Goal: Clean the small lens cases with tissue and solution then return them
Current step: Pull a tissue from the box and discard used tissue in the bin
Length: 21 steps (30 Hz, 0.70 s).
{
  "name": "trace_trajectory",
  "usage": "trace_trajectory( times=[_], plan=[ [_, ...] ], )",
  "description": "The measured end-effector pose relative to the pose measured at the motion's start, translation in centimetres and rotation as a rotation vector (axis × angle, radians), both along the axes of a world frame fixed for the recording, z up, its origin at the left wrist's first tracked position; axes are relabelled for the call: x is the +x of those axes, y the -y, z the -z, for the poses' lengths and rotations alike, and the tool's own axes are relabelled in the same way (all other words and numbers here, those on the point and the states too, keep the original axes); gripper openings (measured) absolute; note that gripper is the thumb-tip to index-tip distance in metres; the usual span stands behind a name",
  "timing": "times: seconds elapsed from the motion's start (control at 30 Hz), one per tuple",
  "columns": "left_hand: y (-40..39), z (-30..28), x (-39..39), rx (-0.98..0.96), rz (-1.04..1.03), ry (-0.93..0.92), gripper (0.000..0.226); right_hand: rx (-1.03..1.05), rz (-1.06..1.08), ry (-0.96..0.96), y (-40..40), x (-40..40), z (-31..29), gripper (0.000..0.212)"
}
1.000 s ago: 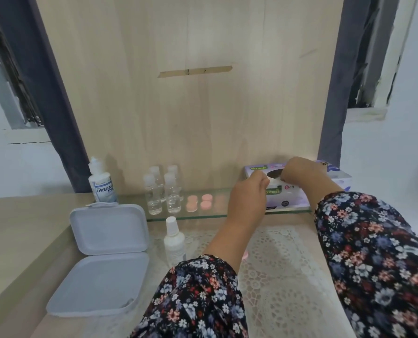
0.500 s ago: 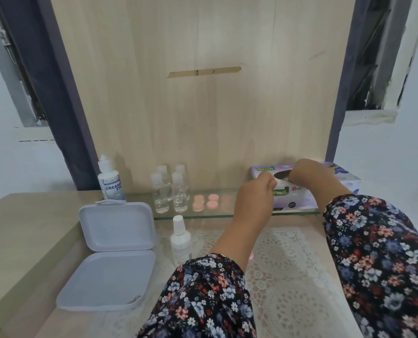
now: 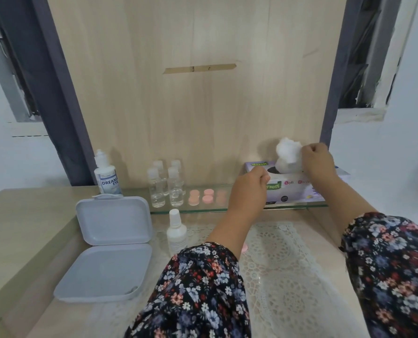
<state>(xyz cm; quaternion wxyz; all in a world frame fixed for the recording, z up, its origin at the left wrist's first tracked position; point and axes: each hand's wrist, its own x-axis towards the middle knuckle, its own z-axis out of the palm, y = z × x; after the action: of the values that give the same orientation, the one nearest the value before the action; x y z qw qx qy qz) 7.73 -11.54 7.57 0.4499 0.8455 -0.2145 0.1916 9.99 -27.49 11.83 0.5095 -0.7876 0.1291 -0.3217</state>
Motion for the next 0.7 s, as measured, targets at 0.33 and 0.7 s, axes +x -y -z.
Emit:
trace_trajectory(
  times=[0.33,0.7],
  plan=[
    [-2.8,-1.0,-2.6,-0.15,0.156,-0.087,0.031,0.169,-0.089,0.28,-2.1,-5.2,-0.5,0.02],
    [-9.9,7.4,-9.0,-0.632,0.258,-0.562,0.053,0.402,-0.497,0.126,-11.7,-13.4,10.2,0.03]
  ],
)
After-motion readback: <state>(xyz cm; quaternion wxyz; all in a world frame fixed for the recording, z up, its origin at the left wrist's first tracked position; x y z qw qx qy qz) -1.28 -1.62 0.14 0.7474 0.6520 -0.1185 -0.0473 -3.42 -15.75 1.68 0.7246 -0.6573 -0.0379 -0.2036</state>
